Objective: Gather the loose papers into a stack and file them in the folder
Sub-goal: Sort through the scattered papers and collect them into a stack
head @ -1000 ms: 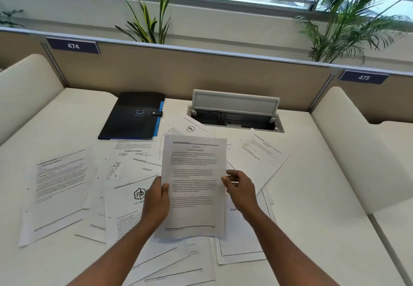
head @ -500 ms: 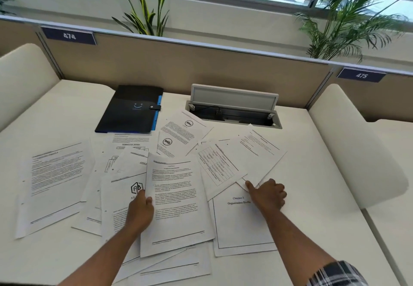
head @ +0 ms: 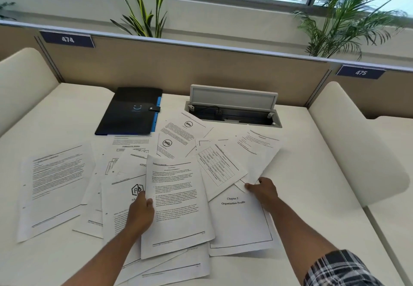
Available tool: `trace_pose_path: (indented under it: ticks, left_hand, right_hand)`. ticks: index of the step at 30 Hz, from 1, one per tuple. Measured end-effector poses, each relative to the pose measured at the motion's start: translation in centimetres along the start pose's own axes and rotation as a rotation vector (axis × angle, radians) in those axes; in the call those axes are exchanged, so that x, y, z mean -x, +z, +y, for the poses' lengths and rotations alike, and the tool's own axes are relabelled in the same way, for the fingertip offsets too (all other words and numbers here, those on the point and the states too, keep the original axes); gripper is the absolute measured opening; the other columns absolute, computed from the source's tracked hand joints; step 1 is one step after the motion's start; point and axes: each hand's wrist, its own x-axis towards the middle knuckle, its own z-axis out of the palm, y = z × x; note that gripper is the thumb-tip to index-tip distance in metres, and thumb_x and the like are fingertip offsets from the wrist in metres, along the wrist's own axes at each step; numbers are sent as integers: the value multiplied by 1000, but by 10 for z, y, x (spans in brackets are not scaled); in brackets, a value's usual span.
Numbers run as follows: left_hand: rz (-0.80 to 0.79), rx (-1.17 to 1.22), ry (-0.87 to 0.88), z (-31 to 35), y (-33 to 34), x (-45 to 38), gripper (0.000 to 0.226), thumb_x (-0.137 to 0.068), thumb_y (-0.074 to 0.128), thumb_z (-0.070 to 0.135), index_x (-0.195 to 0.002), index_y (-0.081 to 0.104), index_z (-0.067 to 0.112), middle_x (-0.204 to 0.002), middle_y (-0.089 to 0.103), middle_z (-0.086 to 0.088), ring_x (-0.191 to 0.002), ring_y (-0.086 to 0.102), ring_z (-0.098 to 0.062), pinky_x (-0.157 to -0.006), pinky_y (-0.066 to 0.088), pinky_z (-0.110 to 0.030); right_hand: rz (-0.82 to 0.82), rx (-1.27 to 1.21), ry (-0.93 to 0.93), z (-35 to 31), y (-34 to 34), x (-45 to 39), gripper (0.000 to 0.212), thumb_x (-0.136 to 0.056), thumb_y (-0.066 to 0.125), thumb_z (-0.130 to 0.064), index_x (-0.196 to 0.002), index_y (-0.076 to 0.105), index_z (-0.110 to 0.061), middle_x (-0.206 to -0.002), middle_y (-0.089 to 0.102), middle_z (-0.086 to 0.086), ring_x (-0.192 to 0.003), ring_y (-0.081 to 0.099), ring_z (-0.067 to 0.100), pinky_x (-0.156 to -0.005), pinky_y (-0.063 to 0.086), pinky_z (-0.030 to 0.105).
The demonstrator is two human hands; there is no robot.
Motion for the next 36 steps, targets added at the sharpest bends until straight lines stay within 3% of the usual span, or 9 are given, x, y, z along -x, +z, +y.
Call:
trace_pose_path:
  ticks: [6, 10, 14, 17, 21, 25, 33, 36]
  left_hand:
    - [4, -16, 1, 1, 1, -2, 31, -101, 42, 13, -131, 48, 6, -124, 63, -19, -108, 59, -38, -81, 42, -34]
    - [8, 60, -49, 3, -8, -7, 34, -101, 41, 12, -134, 49, 8, -130, 60, -18, -114, 57, -38, -92, 44, -40]
    - [25, 115, -82, 2, -18, -12, 37, -101, 41, 11, -137, 47, 11, -134, 58, -16, -118, 54, -38, -97, 43, -41]
    - [27, 148, -102, 1, -21, -13, 38, -100, 42, 9, -138, 48, 12, -135, 57, -15, -119, 54, -37, -98, 42, -40]
    - [24, 183, -102, 1, -22, -13, 40, -100, 42, 9, -139, 47, 13, -136, 57, -14, -121, 53, -37, -101, 42, -42]
    - [16, 203, -106, 2, -21, -12, 38, -100, 43, 10, -137, 49, 14, -135, 58, -14, -119, 55, -37, -100, 43, -41]
    - [-46, 306, -67, 15, -10, -6, 35, -101, 42, 12, -135, 51, 13, -134, 58, -11, -114, 55, -29, -95, 43, -36]
    - [-75, 363, -93, 22, -6, -4, 34, -102, 42, 14, -134, 51, 13, -132, 59, -9, -112, 57, -27, -95, 46, -38]
  right_hand:
    - [-21, -212, -49, 14, -6, -1, 18, -91, 73, -5, -108, 73, -10, -114, 74, 14, -103, 69, 31, -94, 56, 40]
    - [-66, -405, -15, 28, -16, 0, 24, -92, 70, 5, -107, 75, -11, -112, 76, 13, -104, 71, 32, -95, 57, 43]
    - [-58, -567, 53, 40, -26, -4, 25, -92, 68, 9, -113, 73, -3, -107, 76, 12, -90, 70, 26, -80, 55, 34]
    - [-33, -638, 93, 49, -35, -7, 22, -93, 67, 8, -114, 70, 3, -112, 73, 19, -91, 68, 29, -91, 52, 39]
    - [-88, -731, 142, 58, -48, -11, 42, -95, 67, 5, -131, 51, 20, -119, 66, 29, -103, 64, 32, -99, 51, 50]
    - [-153, -781, 117, 51, -52, -7, 32, -96, 65, 3, -128, 63, 8, -121, 71, 23, -98, 69, 32, -86, 56, 41]
    - [-149, -786, 26, 14, -15, 13, 26, -92, 66, 11, -111, 72, -5, -107, 76, 13, -96, 70, 29, -93, 53, 39]
    - [-158, -770, -11, 0, 12, 24, 36, -88, 66, 17, -118, 69, -2, -103, 76, 7, -88, 72, 20, -76, 57, 26]
